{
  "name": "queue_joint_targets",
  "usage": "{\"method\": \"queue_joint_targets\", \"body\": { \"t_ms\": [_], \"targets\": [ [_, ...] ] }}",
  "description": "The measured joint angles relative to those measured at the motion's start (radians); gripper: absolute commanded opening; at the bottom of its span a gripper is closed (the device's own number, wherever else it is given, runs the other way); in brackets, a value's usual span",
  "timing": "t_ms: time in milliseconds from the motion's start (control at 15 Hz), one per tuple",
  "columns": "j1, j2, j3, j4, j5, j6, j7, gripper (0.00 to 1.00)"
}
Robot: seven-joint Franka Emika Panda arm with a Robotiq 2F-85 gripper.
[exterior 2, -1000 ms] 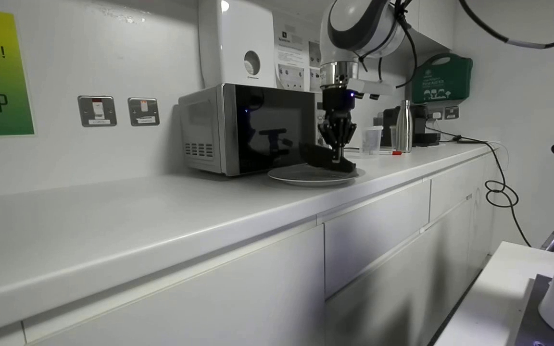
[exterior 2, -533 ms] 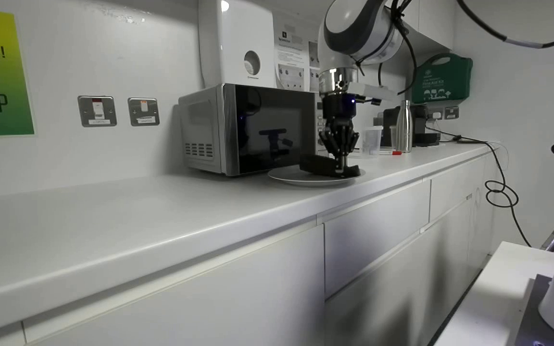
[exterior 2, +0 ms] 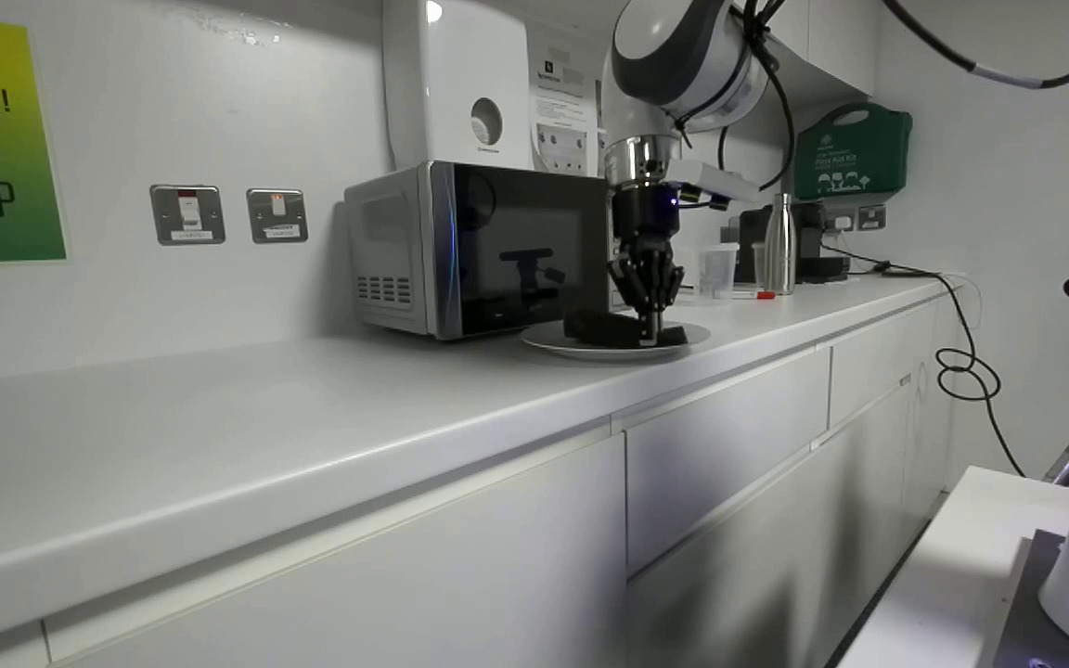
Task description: Pick up the towel from the table, wipe the plate with it and put the towel back on the table.
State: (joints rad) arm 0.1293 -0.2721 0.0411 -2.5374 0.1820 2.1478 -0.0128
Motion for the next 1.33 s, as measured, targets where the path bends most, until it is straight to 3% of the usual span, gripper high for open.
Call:
{"method": "queue_joint_targets", "body": {
  "t_ms": [467, 1333],
  "targets": [
    [0.04, 0.041, 0.041, 0.041, 0.026, -0.003, -0.001, 0.01],
    [0.02, 0.122, 0.038, 0.142, 0.015, -0.011, -0.003, 0.01]
  ]
}}
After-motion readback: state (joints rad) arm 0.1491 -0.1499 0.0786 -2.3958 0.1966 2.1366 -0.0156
